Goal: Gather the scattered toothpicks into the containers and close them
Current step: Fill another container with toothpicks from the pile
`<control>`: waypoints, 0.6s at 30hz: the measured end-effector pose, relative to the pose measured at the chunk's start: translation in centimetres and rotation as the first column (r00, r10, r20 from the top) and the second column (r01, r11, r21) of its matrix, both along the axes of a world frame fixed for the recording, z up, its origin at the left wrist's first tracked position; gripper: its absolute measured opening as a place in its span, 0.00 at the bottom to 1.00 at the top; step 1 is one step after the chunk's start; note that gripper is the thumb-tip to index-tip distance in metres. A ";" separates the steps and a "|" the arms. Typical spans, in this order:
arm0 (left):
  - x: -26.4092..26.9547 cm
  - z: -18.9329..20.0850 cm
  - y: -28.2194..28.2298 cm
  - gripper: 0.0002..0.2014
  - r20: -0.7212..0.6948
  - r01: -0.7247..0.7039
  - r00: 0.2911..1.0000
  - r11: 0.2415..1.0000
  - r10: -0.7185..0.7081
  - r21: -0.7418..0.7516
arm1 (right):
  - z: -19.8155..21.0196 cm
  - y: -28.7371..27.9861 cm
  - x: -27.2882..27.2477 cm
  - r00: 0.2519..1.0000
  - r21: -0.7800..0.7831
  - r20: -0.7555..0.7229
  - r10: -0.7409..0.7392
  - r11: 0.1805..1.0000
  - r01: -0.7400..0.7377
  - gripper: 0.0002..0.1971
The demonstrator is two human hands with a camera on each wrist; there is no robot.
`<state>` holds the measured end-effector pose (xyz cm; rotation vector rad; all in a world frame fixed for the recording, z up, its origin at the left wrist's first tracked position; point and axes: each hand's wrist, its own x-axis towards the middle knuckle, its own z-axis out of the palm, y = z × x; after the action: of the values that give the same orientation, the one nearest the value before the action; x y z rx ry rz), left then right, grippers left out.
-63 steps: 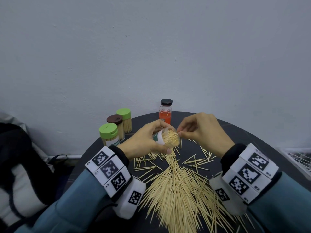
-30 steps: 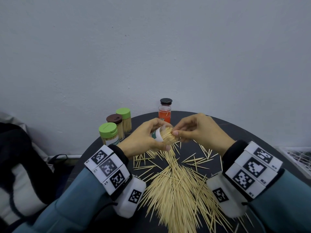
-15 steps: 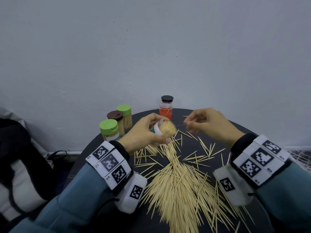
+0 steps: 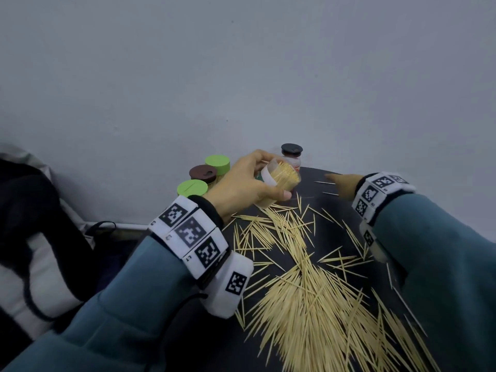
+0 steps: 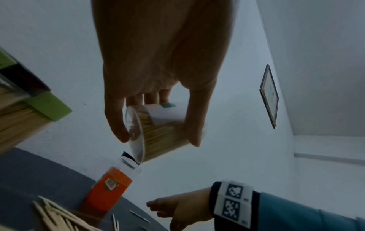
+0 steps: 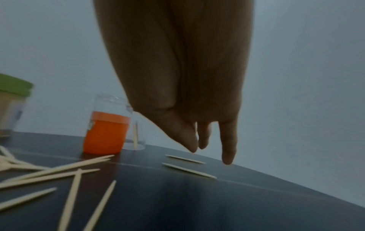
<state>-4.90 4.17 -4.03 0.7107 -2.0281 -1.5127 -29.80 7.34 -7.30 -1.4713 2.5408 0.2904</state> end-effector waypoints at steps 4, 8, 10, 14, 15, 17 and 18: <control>0.1 0.3 -0.4 0.28 0.003 0.009 1.000 1.000 -0.009 0.005 | -1.2 -1.1 -1.0 0.996 0.070 -0.072 -0.060 0.995 0.065 0.25; 0.1 0.3 -0.3 0.30 0.013 -0.001 1.000 1.000 0.001 -0.011 | -1.5 -1.2 -1.1 0.990 0.100 -0.143 -0.019 0.994 0.033 0.24; 0.1 0.3 -0.2 0.30 0.019 -0.005 1.000 1.000 0.005 -0.013 | -1.3 -1.0 -0.9 0.985 0.126 -0.172 0.012 0.992 0.010 0.21; 0.0 0.2 0.1 0.31 0.033 -0.007 0.999 1.000 0.007 -0.017 | -1.1 0.1 -0.4 0.980 0.174 -0.190 0.050 0.985 -0.017 0.22; 0.0 0.2 0.3 0.31 0.035 -0.005 0.999 1.000 0.005 -0.016 | -1.2 0.5 -0.2 0.982 0.173 -0.183 0.053 0.985 -0.021 0.22; -0.1 0.2 0.7 0.32 0.038 0.004 0.999 1.000 -0.004 -0.012 | -0.9 1.2 0.2 0.986 0.165 -0.152 0.066 0.985 -0.040 0.22; -0.1 0.1 0.9 0.32 0.041 0.010 0.999 1.000 -0.009 -0.012 | -0.8 1.7 0.5 0.989 0.158 -0.129 0.074 0.986 -0.053 0.22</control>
<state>-4.95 5.05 -3.91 0.7333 -2.0718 -1.5010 -29.29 9.09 -8.09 -1.5231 2.5102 0.6012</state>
